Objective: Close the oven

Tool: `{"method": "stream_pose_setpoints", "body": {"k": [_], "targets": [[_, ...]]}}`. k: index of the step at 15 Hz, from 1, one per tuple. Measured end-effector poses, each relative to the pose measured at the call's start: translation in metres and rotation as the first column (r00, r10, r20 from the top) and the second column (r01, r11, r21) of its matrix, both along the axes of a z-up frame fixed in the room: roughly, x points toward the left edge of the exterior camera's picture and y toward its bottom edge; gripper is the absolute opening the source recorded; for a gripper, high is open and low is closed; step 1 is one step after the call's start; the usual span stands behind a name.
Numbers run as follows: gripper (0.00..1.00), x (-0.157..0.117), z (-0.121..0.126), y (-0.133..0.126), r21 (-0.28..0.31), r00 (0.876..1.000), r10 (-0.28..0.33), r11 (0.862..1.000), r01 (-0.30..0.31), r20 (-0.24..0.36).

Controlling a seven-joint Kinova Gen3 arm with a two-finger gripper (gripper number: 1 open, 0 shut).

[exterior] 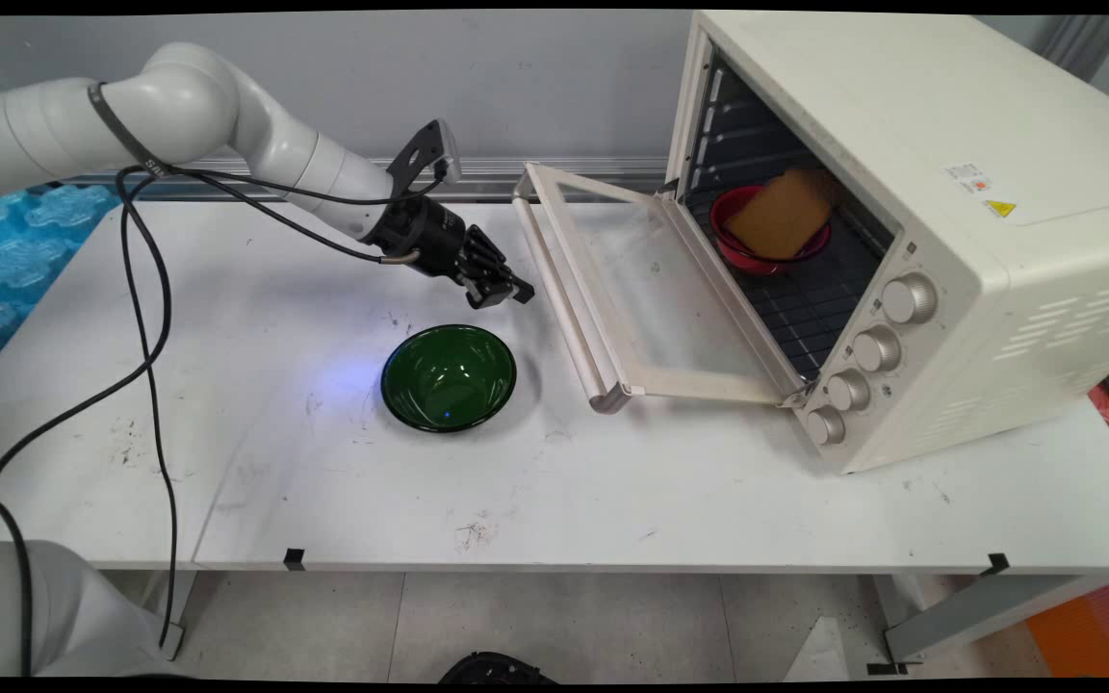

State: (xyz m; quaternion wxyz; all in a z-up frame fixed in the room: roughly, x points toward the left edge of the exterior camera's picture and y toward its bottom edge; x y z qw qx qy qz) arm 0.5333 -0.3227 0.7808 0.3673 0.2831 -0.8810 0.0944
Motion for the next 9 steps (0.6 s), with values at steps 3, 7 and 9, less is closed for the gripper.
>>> {"method": "stream_pose_setpoints", "body": {"k": [3, 7, 9], "targets": [[0.00, -0.0007, -0.0004, -0.0008, -0.007, 1.000, 0.003, 1.000, -0.003, -0.012], [0.00, -0.0032, 0.0015, -0.0012, -0.016, 0.999, 0.005, 1.000, -0.005, -0.033], [0.00, -0.0045, 0.0021, -0.0011, -0.020, 0.999, 0.005, 1.000, -0.006, -0.041]]}}
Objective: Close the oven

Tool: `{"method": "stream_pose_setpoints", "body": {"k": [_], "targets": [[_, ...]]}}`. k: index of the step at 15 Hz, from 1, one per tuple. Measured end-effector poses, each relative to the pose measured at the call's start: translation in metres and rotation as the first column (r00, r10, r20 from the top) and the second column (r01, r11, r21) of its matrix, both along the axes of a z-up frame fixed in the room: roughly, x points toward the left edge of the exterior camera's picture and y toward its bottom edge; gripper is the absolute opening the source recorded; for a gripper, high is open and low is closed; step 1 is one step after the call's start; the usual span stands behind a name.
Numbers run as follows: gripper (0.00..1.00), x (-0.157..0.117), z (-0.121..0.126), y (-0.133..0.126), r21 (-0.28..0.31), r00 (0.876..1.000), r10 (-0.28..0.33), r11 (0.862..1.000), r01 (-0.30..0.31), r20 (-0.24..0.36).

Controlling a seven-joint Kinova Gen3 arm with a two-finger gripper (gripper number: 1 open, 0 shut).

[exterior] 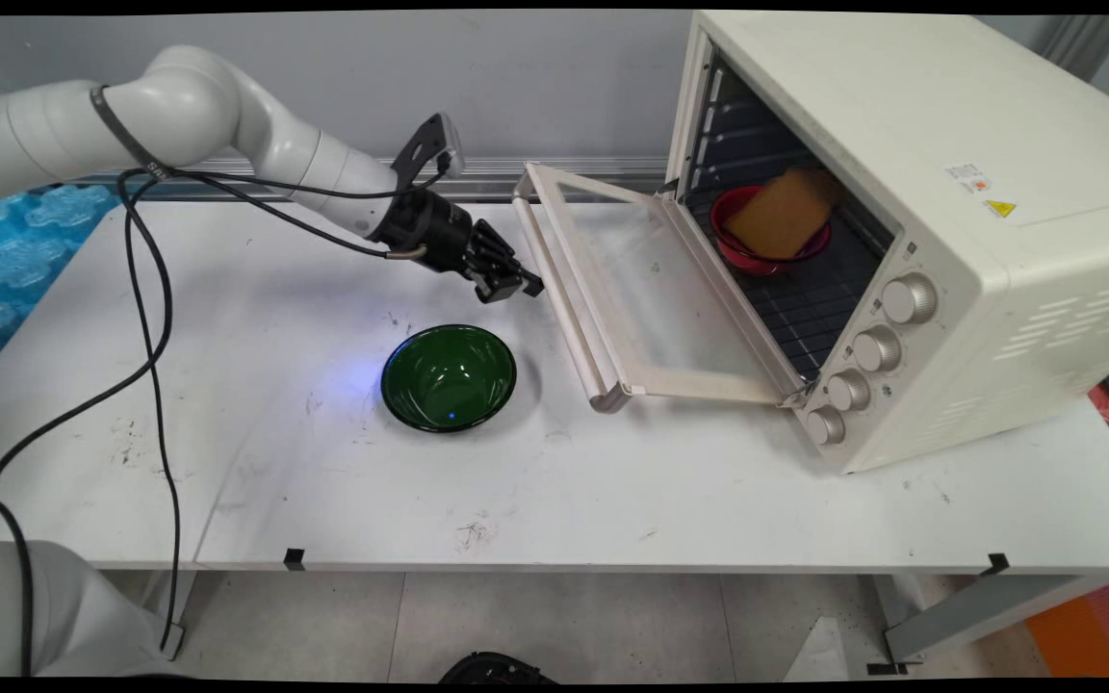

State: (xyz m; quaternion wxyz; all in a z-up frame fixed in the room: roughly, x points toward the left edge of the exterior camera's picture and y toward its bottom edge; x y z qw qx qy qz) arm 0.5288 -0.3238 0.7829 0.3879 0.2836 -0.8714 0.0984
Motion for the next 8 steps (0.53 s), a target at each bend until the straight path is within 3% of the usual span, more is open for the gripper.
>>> {"method": "stream_pose_setpoints", "body": {"k": [8], "targets": [[0.00, -0.0036, 0.0039, 0.0000, -0.015, 1.000, 0.001, 1.000, -0.002, -0.024]]}}
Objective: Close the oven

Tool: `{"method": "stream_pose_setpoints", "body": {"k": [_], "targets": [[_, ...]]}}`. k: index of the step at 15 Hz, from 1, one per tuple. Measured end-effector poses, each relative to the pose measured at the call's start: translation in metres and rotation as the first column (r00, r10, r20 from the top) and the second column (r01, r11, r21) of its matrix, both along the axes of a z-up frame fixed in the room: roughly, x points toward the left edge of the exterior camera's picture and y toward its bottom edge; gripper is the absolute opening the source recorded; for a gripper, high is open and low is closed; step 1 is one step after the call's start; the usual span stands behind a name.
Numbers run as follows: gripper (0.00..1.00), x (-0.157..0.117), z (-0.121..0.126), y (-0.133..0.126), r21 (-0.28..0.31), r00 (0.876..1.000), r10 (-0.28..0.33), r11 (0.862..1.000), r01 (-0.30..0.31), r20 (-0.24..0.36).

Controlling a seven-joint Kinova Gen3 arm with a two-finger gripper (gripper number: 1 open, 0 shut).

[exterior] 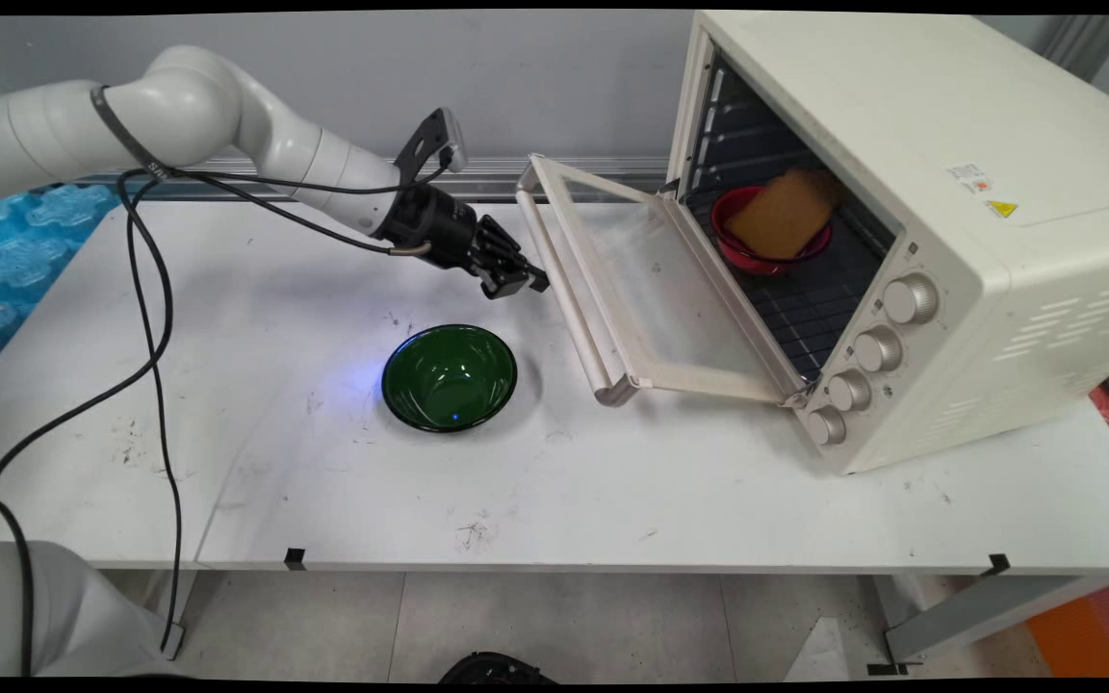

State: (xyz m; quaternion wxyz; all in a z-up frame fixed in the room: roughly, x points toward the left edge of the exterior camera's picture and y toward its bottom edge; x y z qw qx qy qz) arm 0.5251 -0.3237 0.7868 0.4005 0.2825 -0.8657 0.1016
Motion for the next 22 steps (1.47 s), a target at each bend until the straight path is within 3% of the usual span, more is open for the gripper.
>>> {"method": "stream_pose_setpoints", "body": {"k": [13, 22], "targets": [[0.00, -0.007, 0.023, -0.006, -0.037, 0.999, 0.006, 0.999, -0.007, -0.041], [0.00, -0.030, 0.047, -0.033, -0.083, 0.996, 0.000, 0.997, -0.007, -0.086]]}}
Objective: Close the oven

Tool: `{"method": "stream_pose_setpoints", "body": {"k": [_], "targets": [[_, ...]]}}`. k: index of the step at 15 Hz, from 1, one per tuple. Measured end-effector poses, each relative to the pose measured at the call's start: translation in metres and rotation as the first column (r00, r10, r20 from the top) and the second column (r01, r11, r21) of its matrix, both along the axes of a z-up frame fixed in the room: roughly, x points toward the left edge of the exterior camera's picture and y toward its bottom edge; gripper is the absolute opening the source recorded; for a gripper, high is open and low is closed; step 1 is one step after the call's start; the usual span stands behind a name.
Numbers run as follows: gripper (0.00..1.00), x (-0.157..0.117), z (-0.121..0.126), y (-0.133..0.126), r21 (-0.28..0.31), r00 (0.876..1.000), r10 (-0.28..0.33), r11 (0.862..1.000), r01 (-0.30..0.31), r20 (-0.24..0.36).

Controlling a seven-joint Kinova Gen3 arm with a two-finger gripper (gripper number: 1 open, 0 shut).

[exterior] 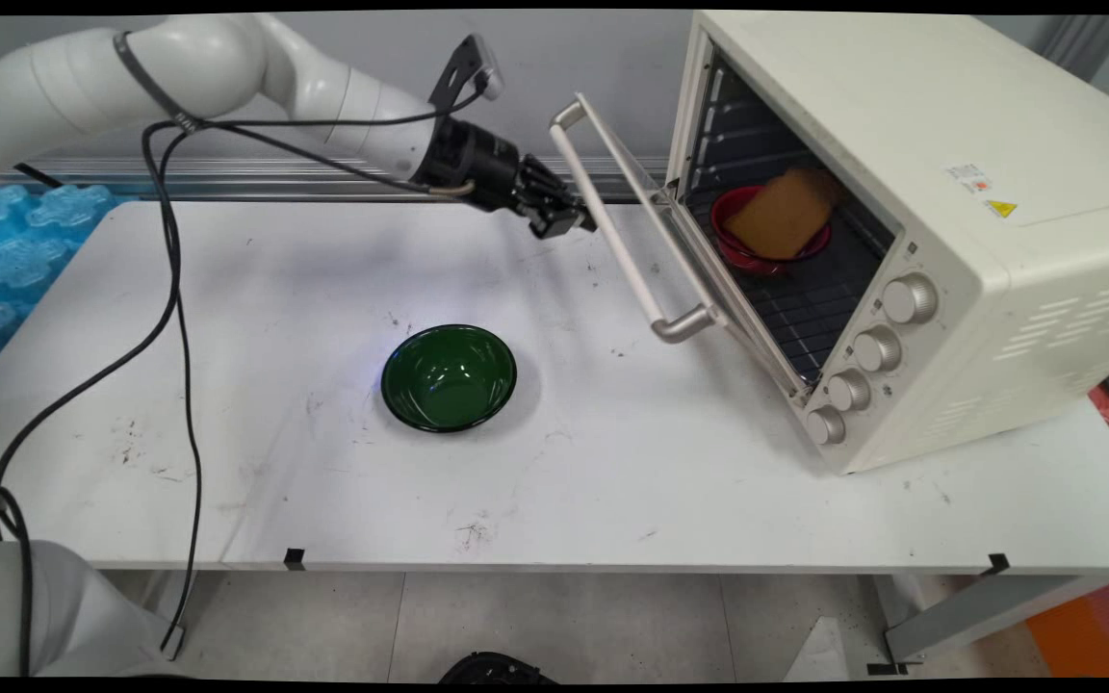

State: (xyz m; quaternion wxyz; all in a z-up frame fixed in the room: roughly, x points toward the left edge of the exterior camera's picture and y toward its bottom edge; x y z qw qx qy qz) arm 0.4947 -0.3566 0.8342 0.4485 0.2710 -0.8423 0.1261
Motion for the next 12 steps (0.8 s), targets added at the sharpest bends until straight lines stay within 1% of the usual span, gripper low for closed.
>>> {"method": "stream_pose_setpoints", "body": {"k": [6, 12], "targets": [[0.00, -0.016, 0.017, -0.022, -0.029, 1.000, -0.005, 1.000, 0.004, -0.022], [0.00, -0.027, 0.032, -0.038, -0.052, 0.999, -0.005, 0.999, 0.003, -0.036]]}}
